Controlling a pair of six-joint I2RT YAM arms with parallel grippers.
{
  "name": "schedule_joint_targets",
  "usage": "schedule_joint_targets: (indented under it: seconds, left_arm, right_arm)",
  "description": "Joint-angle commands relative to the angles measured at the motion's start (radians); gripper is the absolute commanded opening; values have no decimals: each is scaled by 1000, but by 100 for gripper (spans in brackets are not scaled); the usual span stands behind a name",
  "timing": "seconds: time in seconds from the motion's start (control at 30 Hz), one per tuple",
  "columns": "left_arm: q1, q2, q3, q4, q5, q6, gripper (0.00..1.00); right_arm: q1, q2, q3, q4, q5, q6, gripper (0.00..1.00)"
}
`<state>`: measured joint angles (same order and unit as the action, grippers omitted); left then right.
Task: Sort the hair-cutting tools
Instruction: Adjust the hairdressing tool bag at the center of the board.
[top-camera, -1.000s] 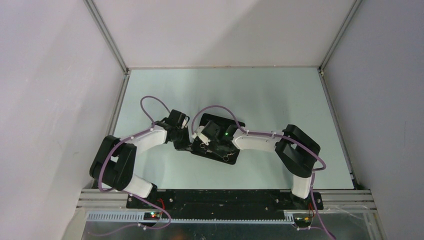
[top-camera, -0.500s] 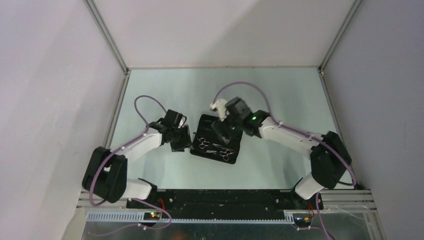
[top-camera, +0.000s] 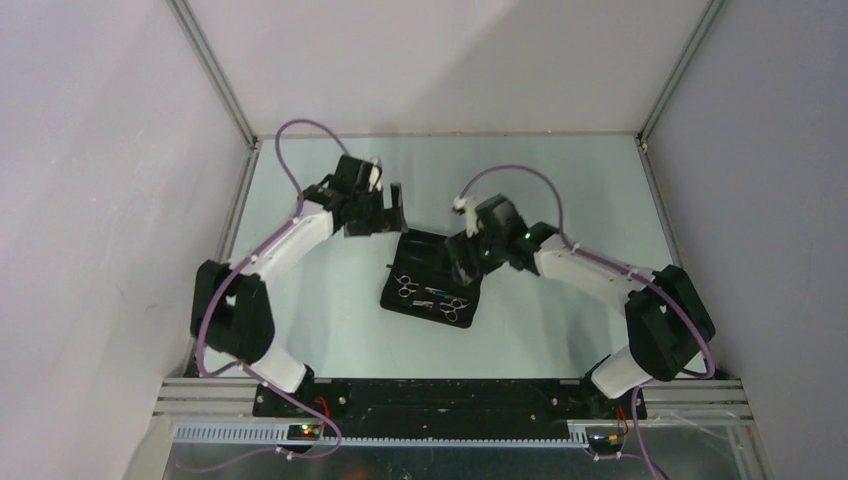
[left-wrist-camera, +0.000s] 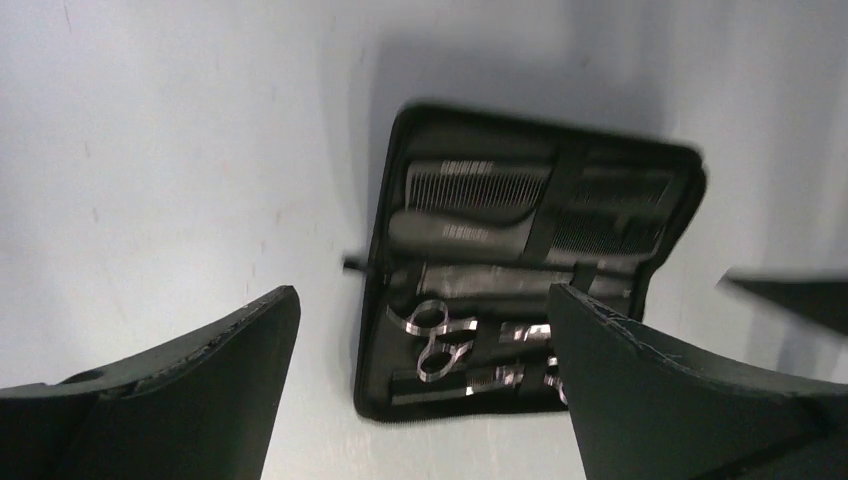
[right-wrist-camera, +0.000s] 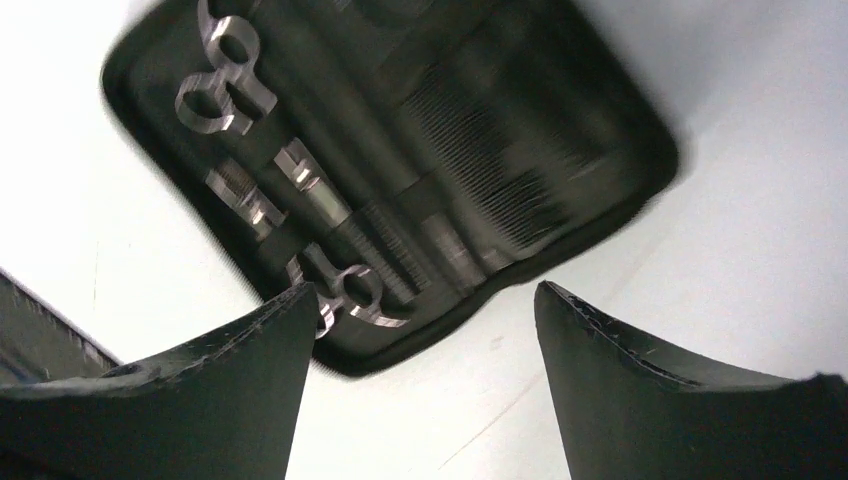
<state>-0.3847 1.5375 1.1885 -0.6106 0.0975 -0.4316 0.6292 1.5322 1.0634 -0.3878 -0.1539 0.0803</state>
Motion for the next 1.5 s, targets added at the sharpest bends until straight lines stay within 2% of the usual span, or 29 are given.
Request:
schedule_joint_targets:
  seconds: [0.0,0.13,0.27,0.53,0.67,0.93,1.0,1.13,1.23,1.27,1.33,1.47]
  left_arm:
    - [5,110,167,39,-18,122,100]
    - [7,229,298,96,30,141,100]
    - [7,332,416,90,94,143,100]
    - [7,350,395,114,133,149,100]
    - [7,361,395,123,157,150,100]
    - [14,346,377,122,149,167,100]
    - [15,345,371,119,150,164,100]
    - [20,333,345,115,128,148,99]
    - [46,326,297,152,116,113,98]
    - [68,327,278,168,124,90,98]
    - [106,340,268,209,174,57,98]
    - [144,394,300,253,324,31,98]
  right_arm:
    - [200,-70,-55,-27,203,11,83]
    - [383,-45,-64,-66,346,-23,85]
    - [496,32,-63,-78,440,-59,87]
    - [514,134,-60,-106,523,-129,88]
    - [452,151,-60,-105,540,-124,88]
    - [195,144,-60,-52,546,-38,88]
    - [109,132,-57,-32,498,-24,88]
    - [46,77,-58,-17,373,11,87]
    - [25,26,-71,-6,280,149,86]
    - [19,14,-93,7,206,196,86]
    - [17,-33,-153,78,106,406,85]
    - [30,-75,-317,372,26,723,85]
